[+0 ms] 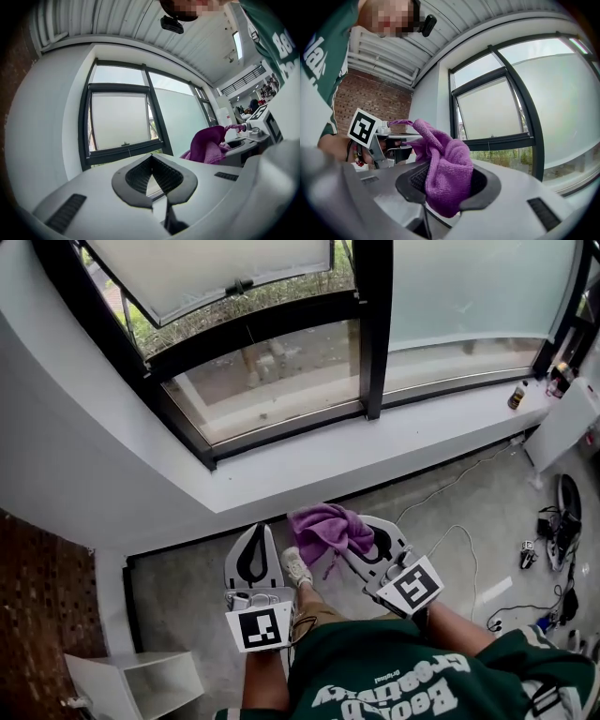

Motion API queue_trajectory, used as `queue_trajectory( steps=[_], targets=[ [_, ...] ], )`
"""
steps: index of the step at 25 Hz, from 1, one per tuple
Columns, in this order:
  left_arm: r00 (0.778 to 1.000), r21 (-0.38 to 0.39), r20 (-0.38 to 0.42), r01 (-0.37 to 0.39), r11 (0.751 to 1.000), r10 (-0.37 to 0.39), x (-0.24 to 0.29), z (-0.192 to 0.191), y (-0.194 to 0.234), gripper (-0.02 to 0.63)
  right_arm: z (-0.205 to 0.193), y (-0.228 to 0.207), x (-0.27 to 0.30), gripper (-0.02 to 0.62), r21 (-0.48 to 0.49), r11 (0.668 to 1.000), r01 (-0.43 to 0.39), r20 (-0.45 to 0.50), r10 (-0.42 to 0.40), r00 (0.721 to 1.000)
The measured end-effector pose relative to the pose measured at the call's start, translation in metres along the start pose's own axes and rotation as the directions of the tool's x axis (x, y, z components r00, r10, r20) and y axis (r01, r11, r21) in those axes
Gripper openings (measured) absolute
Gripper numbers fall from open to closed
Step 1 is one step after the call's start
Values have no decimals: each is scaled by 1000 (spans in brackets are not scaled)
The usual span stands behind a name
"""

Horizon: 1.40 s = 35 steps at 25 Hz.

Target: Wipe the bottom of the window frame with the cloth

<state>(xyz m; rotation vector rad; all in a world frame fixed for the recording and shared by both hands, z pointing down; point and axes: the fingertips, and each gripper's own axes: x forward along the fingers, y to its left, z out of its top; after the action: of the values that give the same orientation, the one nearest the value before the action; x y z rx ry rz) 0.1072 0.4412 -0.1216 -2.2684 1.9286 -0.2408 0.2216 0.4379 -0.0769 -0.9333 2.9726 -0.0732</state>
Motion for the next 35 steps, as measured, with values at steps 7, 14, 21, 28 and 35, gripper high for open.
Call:
queue_trajectory(
  steps=[7, 14, 21, 28, 35],
  targets=[
    [998, -23, 35, 44, 999, -43, 102, -13, 101, 9, 17, -41, 121, 149, -50, 997, 59, -8, -59, 998],
    [997, -8, 52, 63, 998, -63, 191, -17, 193, 9, 34, -95, 229, 149, -72, 986, 153, -21, -155, 988],
    [996, -5, 49, 80, 997, -79, 254, -30, 260, 9, 42, -133, 322, 149, -53, 979, 199, -3, -199, 980],
    [992, -9, 28, 122, 993, -121, 309, -49, 298, 9, 44, -155, 393, 149, -52, 977, 207, -21, -208, 978],
    [995, -6, 26, 95, 995, -95, 346, -52, 304, 9, 37, -173, 409, 149, -49, 984, 171, -38, -173, 984]
  ],
)
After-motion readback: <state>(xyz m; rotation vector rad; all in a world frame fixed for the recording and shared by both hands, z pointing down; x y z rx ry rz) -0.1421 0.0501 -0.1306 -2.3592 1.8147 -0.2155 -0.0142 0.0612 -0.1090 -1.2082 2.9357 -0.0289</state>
